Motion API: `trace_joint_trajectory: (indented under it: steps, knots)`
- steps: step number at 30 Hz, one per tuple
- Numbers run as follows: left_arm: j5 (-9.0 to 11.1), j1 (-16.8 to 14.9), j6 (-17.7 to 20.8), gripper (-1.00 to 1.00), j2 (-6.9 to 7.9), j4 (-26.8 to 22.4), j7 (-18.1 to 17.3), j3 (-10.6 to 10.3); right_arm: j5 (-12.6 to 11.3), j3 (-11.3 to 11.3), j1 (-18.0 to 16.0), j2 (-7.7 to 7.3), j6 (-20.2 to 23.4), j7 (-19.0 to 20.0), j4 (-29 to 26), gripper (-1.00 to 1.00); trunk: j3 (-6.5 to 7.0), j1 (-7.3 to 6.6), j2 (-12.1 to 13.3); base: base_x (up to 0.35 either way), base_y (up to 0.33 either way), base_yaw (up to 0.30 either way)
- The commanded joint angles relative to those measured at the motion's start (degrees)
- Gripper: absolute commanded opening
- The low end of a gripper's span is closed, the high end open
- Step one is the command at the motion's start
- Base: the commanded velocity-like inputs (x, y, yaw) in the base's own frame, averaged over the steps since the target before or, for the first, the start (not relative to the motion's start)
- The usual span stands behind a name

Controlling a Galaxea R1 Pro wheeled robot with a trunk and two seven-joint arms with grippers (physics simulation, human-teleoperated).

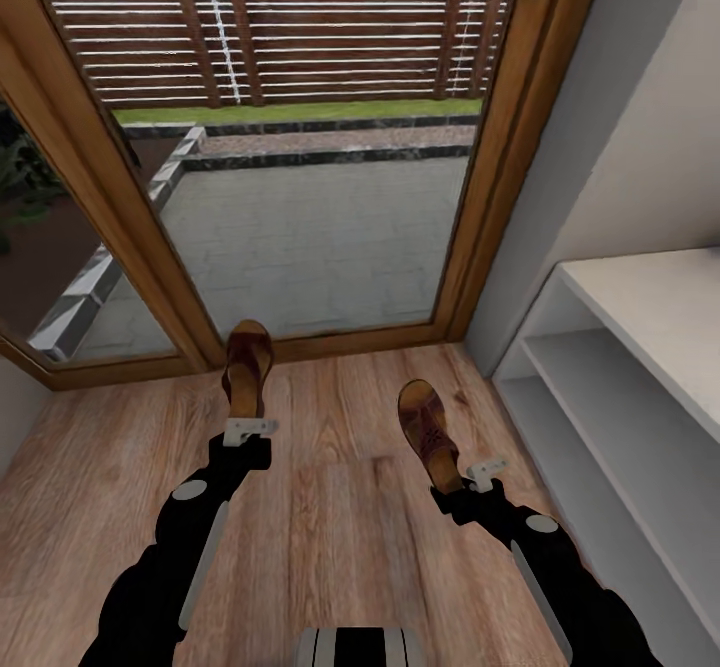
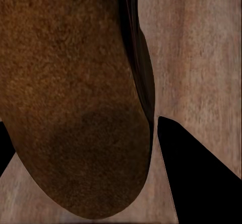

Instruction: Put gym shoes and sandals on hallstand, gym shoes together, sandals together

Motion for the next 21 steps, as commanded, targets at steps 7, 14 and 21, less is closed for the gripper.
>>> trace_joint_trajectory:
  steps: [7,14,21]
  knots:
    - [-0.33,-0.01,0.31,-1.00,0.00,-0.09,0.00,-0.02,-0.09,0.07,-0.04,-0.04,0.34,0.00,-0.07,-1.00,0.47,-0.01,-0.02,0.000,0.000,-0.220]
    - [-0.35,-0.01,0.31,-1.00,0.00,-0.10,0.00,-0.02,-0.09,0.07,-0.03,-0.04,0.34,0.00,-0.07,-1.00,0.98,-0.01,-0.02,-0.080,0.159,-0.220]
    - [-0.33,-0.01,0.31,-1.00,0.00,-0.10,0.00,-0.02,-0.09,0.07,-0.03,-0.04,0.34,0.00,-0.07,-1.00,1.49,-0.01,-0.02,-0.013,0.303,-0.220]
